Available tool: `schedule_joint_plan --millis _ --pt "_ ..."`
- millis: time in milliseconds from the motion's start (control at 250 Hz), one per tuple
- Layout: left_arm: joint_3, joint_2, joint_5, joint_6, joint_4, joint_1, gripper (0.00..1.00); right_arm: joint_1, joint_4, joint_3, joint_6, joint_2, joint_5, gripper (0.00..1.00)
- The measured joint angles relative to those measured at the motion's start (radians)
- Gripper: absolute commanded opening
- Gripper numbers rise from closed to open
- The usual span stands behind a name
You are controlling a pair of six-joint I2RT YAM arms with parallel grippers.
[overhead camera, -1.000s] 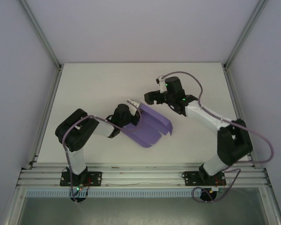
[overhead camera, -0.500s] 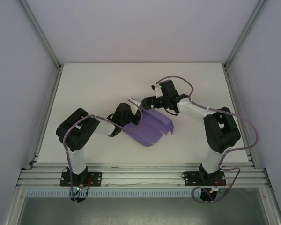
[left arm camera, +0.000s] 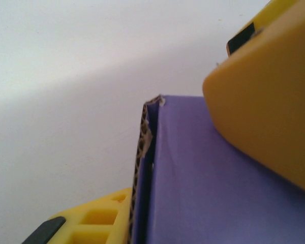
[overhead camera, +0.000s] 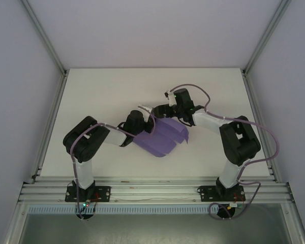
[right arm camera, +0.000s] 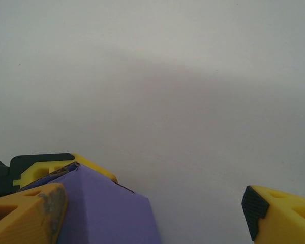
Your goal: Assemble paper box
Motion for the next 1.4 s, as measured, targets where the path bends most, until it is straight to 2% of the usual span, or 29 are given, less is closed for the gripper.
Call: schedule_joint_plan --millis 48,128,232,428,528,624,744,827,959,1035,1135,1219,1303,1359,1403 --pt "0.009 0.011 0.002 -0.008 0.007 0.0 0.14 -0.003 0.011 -0.005 0.003 0.0 0.002 0.88" --pt "0.019 0.027 0.003 -0.009 0.018 0.0 0.0 -0.007 0.031 -0.014 0.006 0.0 0.006 0.88" --pt "0.03 0.04 0.001 -0.022 0.027 0.001 0.0 -0.012 0.045 -0.02 0.019 0.0 0.008 0.9" --pt "0.025 0.039 -0.018 -0.039 0.037 -0.001 0.0 -0.025 0.023 -0.058 0.066 -0.058 0.014 1.0" --pt "0.002 -0.002 -0.036 -0.097 -0.006 0.018 0.0 -0.043 -0.045 -0.111 0.09 -0.17 0.015 1.0" --pt "-0.014 -0.058 -0.03 -0.169 -0.056 0.077 0.0 -0.093 -0.08 -0.164 0.101 -0.323 -0.013 1.0" --pt "-0.026 -0.119 0.02 -0.245 -0.09 0.168 0.0 -0.158 -0.093 -0.205 0.09 -0.5 -0.079 1.0" --pt "-0.041 -0.146 0.053 -0.264 -0.103 0.198 0.0 -0.166 -0.093 -0.218 0.068 -0.557 -0.134 0.99" --pt "-0.048 -0.174 0.117 -0.264 -0.149 0.191 0.0 -0.164 -0.099 -0.224 0.027 -0.525 -0.227 0.82" --pt "-0.048 -0.187 0.133 -0.264 -0.175 0.189 0.0 -0.164 -0.11 -0.221 -0.004 -0.472 -0.267 0.77" --pt "-0.047 -0.195 0.138 -0.264 -0.198 0.19 0.0 -0.159 -0.131 -0.208 -0.051 -0.4 -0.296 0.6" --pt "-0.039 -0.195 0.14 -0.265 -0.232 0.189 0.0 -0.15 -0.136 -0.198 -0.093 -0.36 -0.304 0.58" --pt "-0.019 -0.195 0.139 -0.265 -0.27 0.189 0.0 -0.131 -0.135 -0.194 -0.119 -0.349 -0.295 0.51" --pt "-0.003 -0.195 0.138 -0.264 -0.286 0.188 0.0 -0.108 -0.133 -0.188 -0.143 -0.348 -0.271 0.34" --pt "0.008 -0.195 0.134 -0.264 -0.294 0.186 0.0 -0.091 -0.134 -0.181 -0.157 -0.347 -0.247 0.27"
